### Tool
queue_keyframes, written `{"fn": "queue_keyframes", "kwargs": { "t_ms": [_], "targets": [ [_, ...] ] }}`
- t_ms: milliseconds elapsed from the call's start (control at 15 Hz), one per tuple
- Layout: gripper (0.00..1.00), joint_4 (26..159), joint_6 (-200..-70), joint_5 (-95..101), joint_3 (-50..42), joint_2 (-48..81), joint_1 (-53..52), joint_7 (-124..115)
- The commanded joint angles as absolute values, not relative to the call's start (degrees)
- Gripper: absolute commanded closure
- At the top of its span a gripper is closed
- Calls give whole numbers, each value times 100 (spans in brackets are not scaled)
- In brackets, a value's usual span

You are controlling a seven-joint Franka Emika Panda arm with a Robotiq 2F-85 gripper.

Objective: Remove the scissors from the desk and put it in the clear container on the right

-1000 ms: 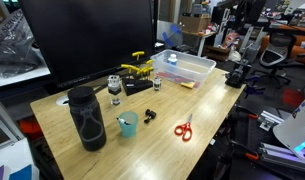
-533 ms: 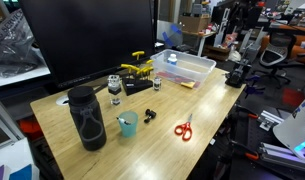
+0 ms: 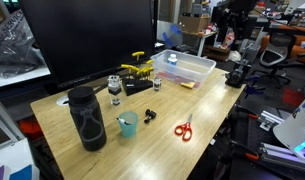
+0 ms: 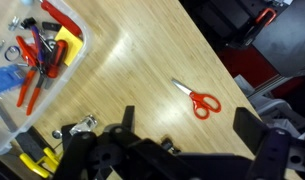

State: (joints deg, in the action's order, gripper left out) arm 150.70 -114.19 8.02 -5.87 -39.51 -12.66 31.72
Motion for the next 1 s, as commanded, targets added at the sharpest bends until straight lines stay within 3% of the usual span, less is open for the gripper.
{"fn": "queue_keyframes", "kwargs": {
  "t_ms": [0,333,933],
  "targets": [
    [0,15150,-12198,677,-631,-3340,-1614,4003],
    [0,15211,-12973,140,-533,-2429,-2104,5332],
    [0,15268,-13087,-90,-298,-2316,-1937,5385]
  ]
}}
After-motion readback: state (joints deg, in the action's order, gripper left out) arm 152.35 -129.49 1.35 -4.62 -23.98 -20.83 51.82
